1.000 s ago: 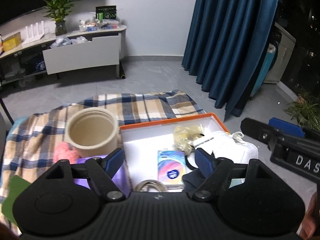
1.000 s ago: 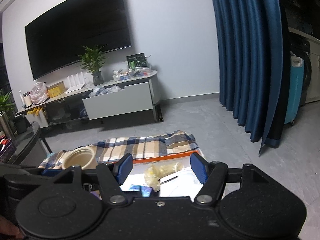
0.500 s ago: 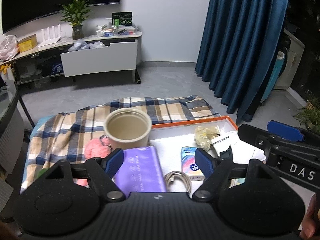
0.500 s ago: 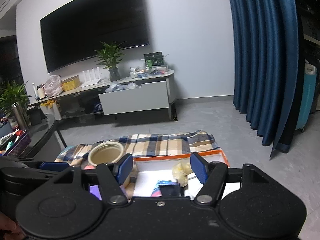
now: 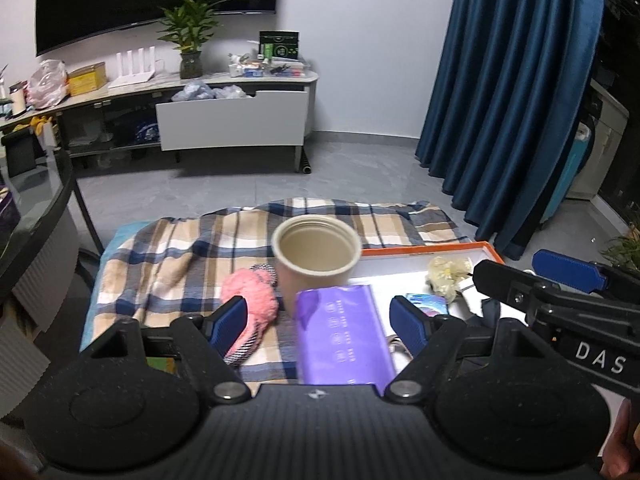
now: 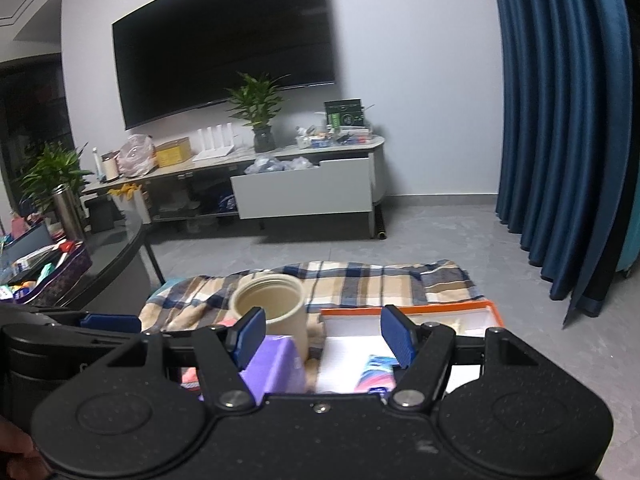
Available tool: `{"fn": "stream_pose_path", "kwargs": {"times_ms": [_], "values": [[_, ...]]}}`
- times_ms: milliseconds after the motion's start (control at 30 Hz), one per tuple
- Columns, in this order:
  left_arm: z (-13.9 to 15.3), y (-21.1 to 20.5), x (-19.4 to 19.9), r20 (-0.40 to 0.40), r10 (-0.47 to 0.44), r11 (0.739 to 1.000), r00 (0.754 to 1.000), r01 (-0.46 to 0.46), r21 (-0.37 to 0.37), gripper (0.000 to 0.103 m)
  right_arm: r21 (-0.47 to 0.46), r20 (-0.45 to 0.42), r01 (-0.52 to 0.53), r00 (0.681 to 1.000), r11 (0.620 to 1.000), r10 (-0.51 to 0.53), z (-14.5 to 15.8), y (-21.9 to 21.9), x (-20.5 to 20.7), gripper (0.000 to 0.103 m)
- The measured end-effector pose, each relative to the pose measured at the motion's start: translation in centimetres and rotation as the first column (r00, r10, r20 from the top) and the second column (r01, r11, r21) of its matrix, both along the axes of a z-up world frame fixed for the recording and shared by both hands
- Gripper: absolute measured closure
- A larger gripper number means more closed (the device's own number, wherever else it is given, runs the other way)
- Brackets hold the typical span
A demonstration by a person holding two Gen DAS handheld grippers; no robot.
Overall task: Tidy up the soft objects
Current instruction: 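Move both tools back from the box to the pile of soft items, then grasp the pink plush toy with the left tool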
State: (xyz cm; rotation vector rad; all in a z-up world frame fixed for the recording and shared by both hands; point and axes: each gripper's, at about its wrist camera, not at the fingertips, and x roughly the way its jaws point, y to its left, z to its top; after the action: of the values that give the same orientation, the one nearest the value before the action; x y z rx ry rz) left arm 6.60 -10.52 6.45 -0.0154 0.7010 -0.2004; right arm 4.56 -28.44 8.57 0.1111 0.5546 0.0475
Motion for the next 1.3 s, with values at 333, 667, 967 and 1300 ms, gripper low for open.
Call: {"fn": "stream_pose_path", "kwargs": {"times_ms": [333, 667, 967, 1300], "values": [[-0.1, 4.1, -0.8, 0.000, 0.069, 0.998, 0.998, -0.069, -0.006, 0.023, 0.002, -0.018, -0.098, 0.995, 0.995, 0.098, -0.5, 4.4, 1.0, 0.026], [-0.7, 7.5, -0.8, -0.013, 0.127, 0.992, 0.992, -0.128, -0.018, 0.023, 0.010, -0.033, -0.135, 0.990, 0.991, 0.135, -1.0, 6.2, 1.8, 0.026], [-2.2, 10.1, -0.1, -0.056, 0.184, 0.983, 0.981, -0.185, -0.019, 0.023, 0.023, -0.035, -0.131, 0.991, 0.991, 0.132, -1.4, 5.8, 1.9, 0.026], [-4.6, 9.2, 3.0, -0.098, 0.105, 0.994, 0.990, -0.105, -0.002, 0.023, 0.020, -0.028, -0.115, 0.993, 0.993, 0.116, -1.7, 4.9, 2.1, 0.026]]}}
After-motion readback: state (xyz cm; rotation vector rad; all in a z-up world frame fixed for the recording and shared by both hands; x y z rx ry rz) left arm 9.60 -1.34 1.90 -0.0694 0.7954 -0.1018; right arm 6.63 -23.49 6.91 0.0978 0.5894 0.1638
